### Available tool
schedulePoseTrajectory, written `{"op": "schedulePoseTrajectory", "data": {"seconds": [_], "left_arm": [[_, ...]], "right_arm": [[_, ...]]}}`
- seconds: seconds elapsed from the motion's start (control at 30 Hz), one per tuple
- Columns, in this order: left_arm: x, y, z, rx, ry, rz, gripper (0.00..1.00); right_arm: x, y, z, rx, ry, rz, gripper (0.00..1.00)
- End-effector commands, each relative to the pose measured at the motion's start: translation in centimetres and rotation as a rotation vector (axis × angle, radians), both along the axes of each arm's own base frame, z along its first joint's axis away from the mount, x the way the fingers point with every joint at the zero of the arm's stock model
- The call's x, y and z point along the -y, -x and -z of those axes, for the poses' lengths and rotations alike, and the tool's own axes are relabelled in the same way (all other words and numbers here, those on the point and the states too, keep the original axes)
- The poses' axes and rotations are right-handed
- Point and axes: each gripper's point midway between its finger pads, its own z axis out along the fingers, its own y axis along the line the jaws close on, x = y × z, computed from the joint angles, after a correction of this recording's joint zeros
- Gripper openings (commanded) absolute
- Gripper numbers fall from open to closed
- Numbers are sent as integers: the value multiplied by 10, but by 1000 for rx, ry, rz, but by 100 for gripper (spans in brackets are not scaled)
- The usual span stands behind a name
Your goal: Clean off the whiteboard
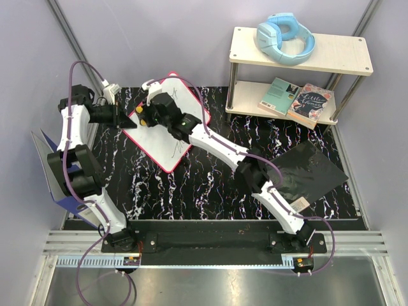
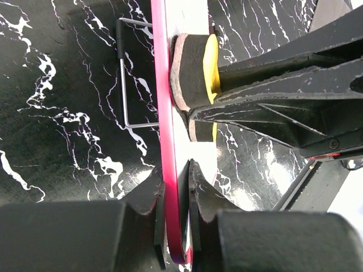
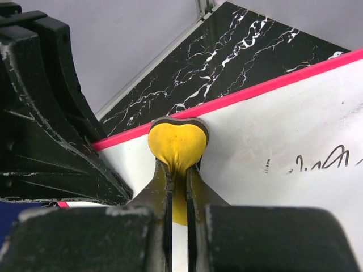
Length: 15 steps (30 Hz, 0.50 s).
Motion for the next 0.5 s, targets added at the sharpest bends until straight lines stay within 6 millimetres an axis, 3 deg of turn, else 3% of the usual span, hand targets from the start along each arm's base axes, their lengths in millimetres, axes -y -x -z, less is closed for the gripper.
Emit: {"op": "schedulePoseTrajectory", "data": {"seconds": [0.0,0.33,0.47], "left_arm": [[-2,-13,-34,310,-264,150,0],[-1,3,-42,387,-337,218,0],[1,8,-49,422,-357,237,0]], "right_arm": [[29,-26,93,-142,140,103,0],[78,-83,78,-150,82,179,0],[94,-99,83,-145,92,220,0]]}}
